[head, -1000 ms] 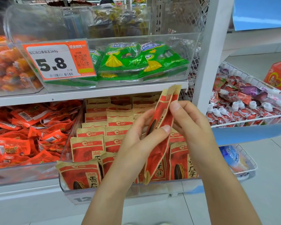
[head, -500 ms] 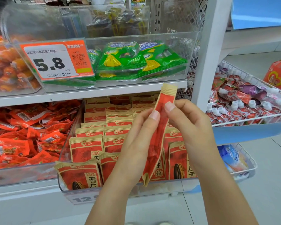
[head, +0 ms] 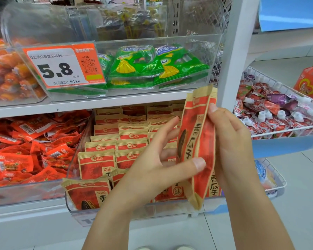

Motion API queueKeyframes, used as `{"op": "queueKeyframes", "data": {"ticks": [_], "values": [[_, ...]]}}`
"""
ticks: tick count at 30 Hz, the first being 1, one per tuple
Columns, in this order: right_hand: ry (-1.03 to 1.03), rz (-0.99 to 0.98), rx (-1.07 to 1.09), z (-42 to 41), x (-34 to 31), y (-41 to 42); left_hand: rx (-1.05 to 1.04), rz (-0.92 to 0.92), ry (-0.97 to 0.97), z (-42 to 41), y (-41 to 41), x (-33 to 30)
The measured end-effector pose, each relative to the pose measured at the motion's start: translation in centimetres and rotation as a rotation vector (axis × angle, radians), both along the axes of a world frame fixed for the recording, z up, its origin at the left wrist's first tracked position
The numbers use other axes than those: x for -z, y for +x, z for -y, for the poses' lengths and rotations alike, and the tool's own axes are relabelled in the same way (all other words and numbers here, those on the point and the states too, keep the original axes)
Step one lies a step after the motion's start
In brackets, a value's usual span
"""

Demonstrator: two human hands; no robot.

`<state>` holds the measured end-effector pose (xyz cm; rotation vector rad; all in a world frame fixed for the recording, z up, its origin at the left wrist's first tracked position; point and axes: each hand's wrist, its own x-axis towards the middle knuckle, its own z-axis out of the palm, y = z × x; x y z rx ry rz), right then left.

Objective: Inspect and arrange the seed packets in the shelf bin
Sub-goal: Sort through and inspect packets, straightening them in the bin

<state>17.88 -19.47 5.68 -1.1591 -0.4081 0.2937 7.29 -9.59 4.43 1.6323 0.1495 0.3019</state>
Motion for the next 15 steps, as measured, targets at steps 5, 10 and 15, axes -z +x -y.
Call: {"op": "queueKeyframes", "data": {"ticks": [5,10,15], "values": [[-0.029,0.016,-0.079,0.4,0.2,0.5,-0.032,0.053,-0.017,-0.1,0.1,0.5],[-0.168,0.233,-0.438,0.8,1.0,1.2,-0.195,0.249,-0.056,-0.8,-0.2,0.1],[-0.280,0.311,-0.702,1.0,1.4,1.1,-0.346,0.367,-0.168,-2.0,-0.4,-0.1]]}}
